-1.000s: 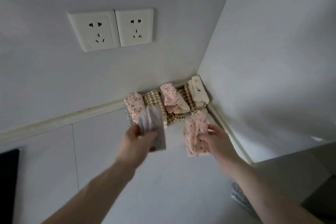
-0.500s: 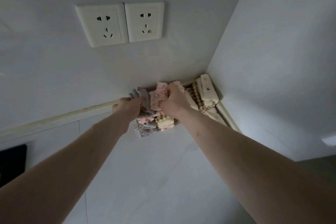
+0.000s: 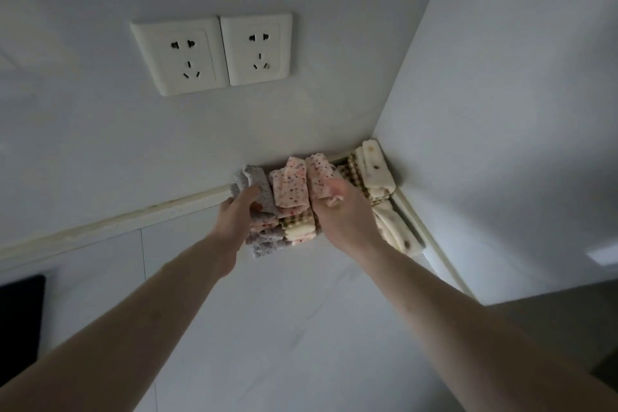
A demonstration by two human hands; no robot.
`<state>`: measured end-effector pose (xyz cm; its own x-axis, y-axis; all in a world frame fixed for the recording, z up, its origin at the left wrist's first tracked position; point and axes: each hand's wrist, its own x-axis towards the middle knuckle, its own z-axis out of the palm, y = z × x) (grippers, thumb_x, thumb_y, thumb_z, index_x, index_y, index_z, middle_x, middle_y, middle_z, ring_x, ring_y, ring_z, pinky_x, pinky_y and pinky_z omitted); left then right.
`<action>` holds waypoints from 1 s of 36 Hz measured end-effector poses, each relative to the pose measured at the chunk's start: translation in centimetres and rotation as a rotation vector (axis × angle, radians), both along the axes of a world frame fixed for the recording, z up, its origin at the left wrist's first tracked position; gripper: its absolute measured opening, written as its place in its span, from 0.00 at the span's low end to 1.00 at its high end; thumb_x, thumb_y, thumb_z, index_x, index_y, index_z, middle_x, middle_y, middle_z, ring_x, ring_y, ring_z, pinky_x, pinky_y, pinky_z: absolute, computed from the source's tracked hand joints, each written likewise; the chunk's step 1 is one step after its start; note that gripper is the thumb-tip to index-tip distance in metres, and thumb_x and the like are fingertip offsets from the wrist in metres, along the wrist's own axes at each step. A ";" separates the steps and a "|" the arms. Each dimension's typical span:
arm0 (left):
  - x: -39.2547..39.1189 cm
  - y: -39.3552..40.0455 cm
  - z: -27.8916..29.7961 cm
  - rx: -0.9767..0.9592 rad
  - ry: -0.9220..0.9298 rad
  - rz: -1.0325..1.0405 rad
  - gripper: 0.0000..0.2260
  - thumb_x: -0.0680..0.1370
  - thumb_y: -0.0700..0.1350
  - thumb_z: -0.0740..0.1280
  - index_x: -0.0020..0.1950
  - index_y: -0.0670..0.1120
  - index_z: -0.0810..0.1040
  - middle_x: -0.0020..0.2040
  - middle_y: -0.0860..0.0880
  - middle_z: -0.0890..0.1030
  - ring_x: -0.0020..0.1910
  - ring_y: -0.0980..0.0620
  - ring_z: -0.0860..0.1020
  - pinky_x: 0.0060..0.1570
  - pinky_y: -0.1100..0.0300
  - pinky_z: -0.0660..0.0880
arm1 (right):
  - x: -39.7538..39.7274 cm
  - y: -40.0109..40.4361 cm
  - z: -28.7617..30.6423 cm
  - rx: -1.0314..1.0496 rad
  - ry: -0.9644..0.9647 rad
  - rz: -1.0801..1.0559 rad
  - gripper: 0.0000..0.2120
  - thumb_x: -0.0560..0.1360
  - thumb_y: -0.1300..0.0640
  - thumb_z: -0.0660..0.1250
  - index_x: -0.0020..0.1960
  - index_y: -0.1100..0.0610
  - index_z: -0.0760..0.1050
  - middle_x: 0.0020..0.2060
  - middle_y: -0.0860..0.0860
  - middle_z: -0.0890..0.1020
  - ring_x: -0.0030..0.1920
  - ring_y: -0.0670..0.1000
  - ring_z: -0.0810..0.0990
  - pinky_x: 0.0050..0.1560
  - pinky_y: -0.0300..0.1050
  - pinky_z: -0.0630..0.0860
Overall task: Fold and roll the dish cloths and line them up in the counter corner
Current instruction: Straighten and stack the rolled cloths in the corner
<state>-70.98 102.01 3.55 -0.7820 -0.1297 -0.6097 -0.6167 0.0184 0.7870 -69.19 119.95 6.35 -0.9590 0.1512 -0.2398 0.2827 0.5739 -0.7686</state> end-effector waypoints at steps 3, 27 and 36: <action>1.2 -1.2 -0.2 -0.105 0.041 0.001 0.23 0.80 0.61 0.63 0.68 0.47 0.72 0.60 0.51 0.76 0.55 0.49 0.73 0.58 0.50 0.65 | 3.2 3.1 -0.7 0.005 0.004 -0.047 0.21 0.78 0.53 0.67 0.71 0.48 0.71 0.63 0.41 0.75 0.61 0.46 0.78 0.56 0.42 0.75; 14.0 4.1 0.4 -0.280 0.088 -0.613 0.06 0.78 0.48 0.71 0.53 0.58 0.82 0.53 0.59 0.82 0.49 0.61 0.80 0.43 0.64 0.75 | 19.6 15.3 -5.5 0.275 -0.565 -0.044 0.05 0.73 0.55 0.72 0.45 0.47 0.77 0.40 0.43 0.82 0.42 0.40 0.79 0.42 0.33 0.74; 14.5 5.5 -1.8 -0.108 0.028 -0.740 0.25 0.68 0.59 0.77 0.62 0.57 0.75 0.58 0.60 0.81 0.56 0.60 0.80 0.59 0.56 0.78 | 12.3 7.0 -1.8 -0.304 -0.398 -0.060 0.05 0.70 0.65 0.71 0.39 0.56 0.80 0.30 0.49 0.81 0.32 0.48 0.78 0.34 0.39 0.72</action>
